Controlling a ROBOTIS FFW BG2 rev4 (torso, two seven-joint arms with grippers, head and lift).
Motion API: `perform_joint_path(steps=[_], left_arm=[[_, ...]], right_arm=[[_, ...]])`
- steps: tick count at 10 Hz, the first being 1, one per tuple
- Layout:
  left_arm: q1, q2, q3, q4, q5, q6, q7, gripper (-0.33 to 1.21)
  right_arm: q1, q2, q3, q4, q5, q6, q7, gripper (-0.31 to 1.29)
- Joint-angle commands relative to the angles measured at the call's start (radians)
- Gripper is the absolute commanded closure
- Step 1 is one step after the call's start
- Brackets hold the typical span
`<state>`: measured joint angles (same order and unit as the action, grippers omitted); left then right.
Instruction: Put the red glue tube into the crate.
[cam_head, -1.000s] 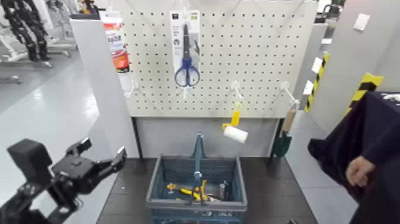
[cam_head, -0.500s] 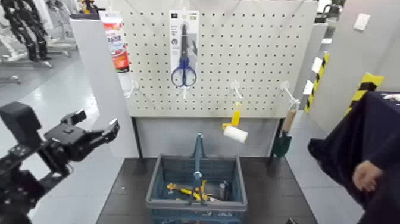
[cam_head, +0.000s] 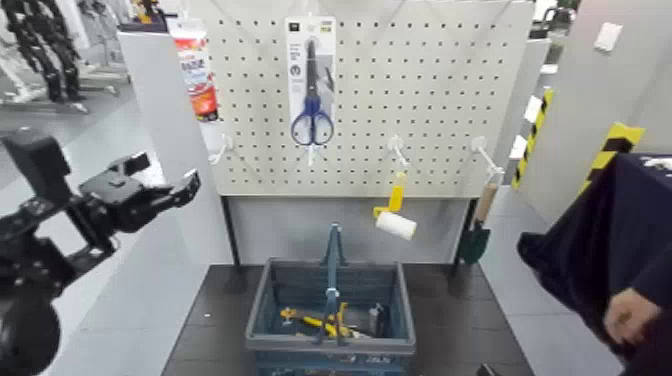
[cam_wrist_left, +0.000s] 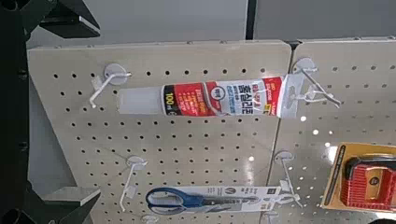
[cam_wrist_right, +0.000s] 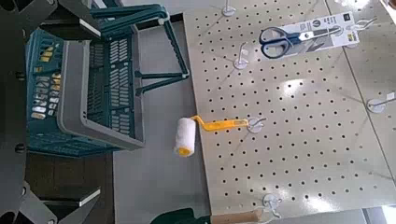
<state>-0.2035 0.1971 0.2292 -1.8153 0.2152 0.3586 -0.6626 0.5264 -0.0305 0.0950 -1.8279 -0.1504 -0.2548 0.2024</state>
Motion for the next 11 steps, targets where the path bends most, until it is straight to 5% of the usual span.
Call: perform_joint_path(steps=[1, 11], left_arm=[[-0.086, 0.018, -0.013, 0.083, -0.002, -0.016, -0.035, 0.11], [-0.356, 0.061, -0.108, 0.353, -0.027, -0.135, -0.167, 0.12]], right_arm=[[-0.005, 0.000, 0.005, 0.001, -0.001, 0.003, 0.002, 0.13], [-0.025, -0.006, 0.012, 0.007, -0.006, 0.023, 0.031, 0.13]])
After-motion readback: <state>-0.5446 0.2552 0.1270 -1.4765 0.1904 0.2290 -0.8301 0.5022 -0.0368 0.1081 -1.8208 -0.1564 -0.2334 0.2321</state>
